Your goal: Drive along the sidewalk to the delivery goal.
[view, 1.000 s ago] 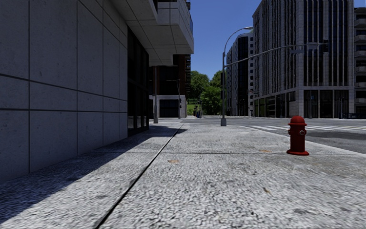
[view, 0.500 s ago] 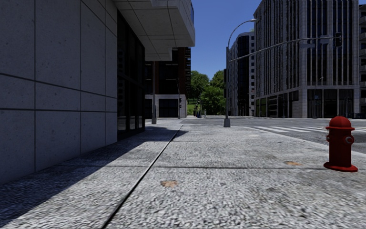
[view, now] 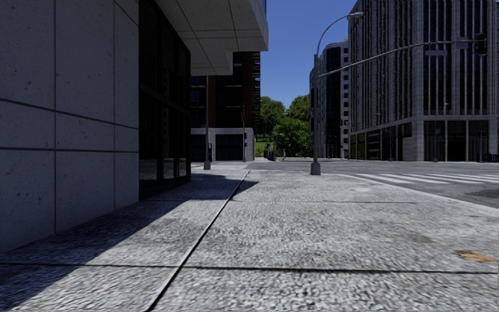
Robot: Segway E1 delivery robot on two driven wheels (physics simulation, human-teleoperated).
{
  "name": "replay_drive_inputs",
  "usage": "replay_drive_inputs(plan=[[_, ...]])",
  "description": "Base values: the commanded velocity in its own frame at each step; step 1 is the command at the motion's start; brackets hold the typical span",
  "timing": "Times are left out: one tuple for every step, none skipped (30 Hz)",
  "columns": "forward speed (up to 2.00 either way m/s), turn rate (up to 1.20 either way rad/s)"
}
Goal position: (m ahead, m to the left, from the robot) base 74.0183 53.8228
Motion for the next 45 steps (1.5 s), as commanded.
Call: replay_drive_inputs(plan=[[2.0, 0.0], [2.0, 0.0], [2.0, 0.0], [2.0, 0.0], [2.0, 0.0], [2.0, 0.0], [2.0, 0.0], [2.0, 0.0], [2.0, 0.0], [2.0, 0.0], [2.0, 0.0], [2.0, 0.0], [2.0, 0.0], [2.0, 0.0], [2.0, 0.0], [2.0, 0.0], [2.0, 0.0], [2.0, 0.0], [2.0, 0.0], [2.0, 0.0], [2.0, 0.0], [2.0, 0.0], [2.0, 0.0], [2.0, 0.0], [2.0, 0.0], [2.0, 0.0], [2.0, 0.0], [2.0, 0.0], [2.0, 0.0], [2.0, 0.0], [2.0, 0.0], [2.0, 0.0], [2.0, 0.0], [2.0, 0.0], [2.0, 0.0], [2.0, 0.0], [2.0, 0.0], [2.0, 0.0], [2.0, 0.0], [2.0, 0.0], [2.0, 0.0], [2.0, 0.0], [2.0, 0.0], [2.0, 0.0], [2.0, 0.0]])
